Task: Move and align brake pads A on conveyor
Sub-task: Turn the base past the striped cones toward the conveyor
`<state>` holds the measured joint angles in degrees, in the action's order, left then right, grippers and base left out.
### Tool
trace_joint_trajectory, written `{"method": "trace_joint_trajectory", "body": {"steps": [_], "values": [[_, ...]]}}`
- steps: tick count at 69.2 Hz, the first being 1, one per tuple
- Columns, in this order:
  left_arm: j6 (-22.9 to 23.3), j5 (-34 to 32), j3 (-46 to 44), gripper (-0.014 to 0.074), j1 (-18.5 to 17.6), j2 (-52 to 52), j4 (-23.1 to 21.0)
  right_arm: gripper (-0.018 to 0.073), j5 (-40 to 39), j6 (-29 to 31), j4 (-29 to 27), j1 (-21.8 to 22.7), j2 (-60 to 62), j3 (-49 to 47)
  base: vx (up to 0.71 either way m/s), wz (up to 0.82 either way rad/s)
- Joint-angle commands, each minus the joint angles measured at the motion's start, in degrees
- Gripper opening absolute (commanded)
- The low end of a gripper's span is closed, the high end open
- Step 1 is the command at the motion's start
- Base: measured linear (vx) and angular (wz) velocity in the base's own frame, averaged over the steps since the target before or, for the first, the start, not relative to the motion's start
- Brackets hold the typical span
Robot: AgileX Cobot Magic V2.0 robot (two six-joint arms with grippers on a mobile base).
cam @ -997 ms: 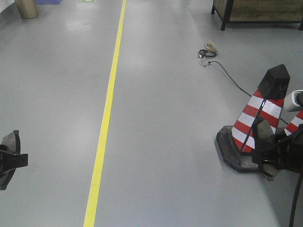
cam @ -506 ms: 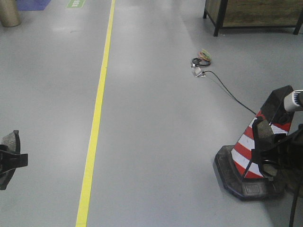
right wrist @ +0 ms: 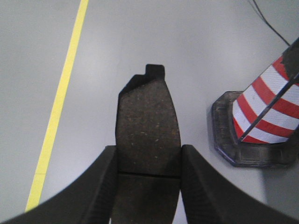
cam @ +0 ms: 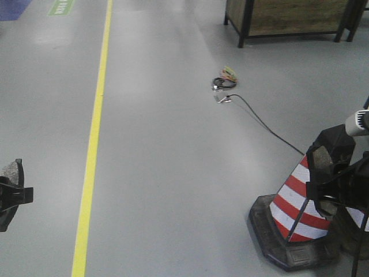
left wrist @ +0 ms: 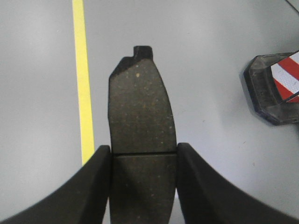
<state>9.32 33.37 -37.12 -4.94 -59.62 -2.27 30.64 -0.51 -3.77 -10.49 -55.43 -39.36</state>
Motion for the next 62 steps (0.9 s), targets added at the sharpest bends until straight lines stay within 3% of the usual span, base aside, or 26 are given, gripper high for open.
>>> {"method": "trace_joint_trajectory", "body": {"steps": [1, 23, 62], "values": [[0.31, -4.15, -1.77, 0.0023, -0.32, 1.17, -0.17, -0.0003, -4.4, -0.01, 0.11, -0.04, 0.96, -1.76, 0.3, -0.32], [0.31, -4.15, -1.77, 0.0023, -0.32, 1.17, -0.17, -0.0003, -4.4, -0.01, 0.11, -0.04, 0.96, -1.76, 0.27, -0.47], [0.31, -4.15, -1.77, 0.0023, -0.32, 1.17, -0.17, -0.0003, -4.4, -0.01, 0.11, -0.04, 0.96, -1.76, 0.23, -0.71]]}}
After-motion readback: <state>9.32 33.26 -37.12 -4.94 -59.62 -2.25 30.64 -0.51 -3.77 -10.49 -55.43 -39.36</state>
